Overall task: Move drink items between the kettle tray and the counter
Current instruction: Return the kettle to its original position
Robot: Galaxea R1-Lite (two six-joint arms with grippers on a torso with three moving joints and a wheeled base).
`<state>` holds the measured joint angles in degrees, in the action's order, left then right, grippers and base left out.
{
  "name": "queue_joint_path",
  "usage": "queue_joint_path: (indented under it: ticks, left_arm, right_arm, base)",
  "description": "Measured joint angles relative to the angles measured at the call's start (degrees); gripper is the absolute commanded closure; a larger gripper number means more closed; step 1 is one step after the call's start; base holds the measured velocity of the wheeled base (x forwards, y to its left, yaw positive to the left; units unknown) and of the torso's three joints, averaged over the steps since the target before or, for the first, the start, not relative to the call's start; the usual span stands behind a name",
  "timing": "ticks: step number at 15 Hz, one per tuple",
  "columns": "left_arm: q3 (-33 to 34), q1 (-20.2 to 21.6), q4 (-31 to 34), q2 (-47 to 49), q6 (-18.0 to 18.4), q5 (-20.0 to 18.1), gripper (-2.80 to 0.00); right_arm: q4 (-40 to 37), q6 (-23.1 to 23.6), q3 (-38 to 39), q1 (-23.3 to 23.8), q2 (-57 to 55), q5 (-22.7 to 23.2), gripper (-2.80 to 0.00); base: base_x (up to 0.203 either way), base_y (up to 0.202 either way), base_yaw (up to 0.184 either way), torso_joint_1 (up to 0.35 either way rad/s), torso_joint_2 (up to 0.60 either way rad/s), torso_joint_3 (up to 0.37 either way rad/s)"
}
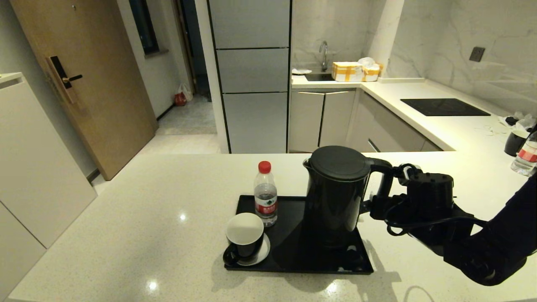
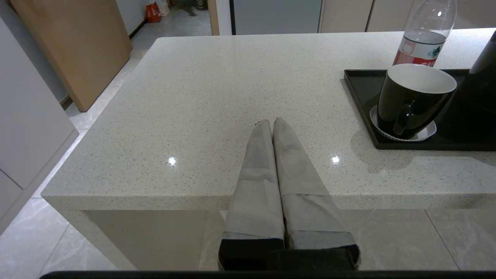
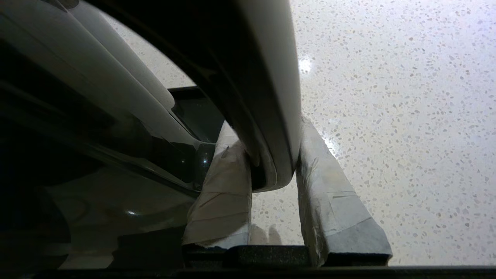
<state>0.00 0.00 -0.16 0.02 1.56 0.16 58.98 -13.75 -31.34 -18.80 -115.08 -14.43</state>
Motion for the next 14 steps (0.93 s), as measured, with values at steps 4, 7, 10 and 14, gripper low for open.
queue_joint_path:
  ticks: [4, 7, 10, 14]
  left_arm:
    - [0.00, 0.00, 0.00, 0.00, 0.01, -0.02, 0.00]
    - [0.00, 0.00, 0.00, 0.00, 0.01, 0.00, 0.00]
    - [0.00, 0.00, 0.00, 0.00, 0.00, -0.01, 0.00]
    - [0.00, 0.00, 0.02, 0.00, 0.01, 0.00, 0.00]
  right_arm:
    - [0.09, -1.41, 1.27, 0.02, -0.27, -0.04, 0.00]
    - [-0.35, -1.88, 1.76, 0.23, -0.62, 0.00, -2.80]
    - [-0.33, -1.90, 1.99, 0.34, -0.72, 0.05, -2.80]
    - [-0.16, -1.99, 3.75, 0.28, 0.91, 0.71, -2.80]
  base:
    - [0.000, 0.000, 0.000, 0.000, 0.00, 0.000]
    - [0.000, 0.000, 0.000, 0.000, 0.00, 0.000]
    - [0.000, 0.000, 0.000, 0.000, 0.00, 0.000]
    - [0.000, 0.000, 0.000, 0.000, 0.00, 0.000]
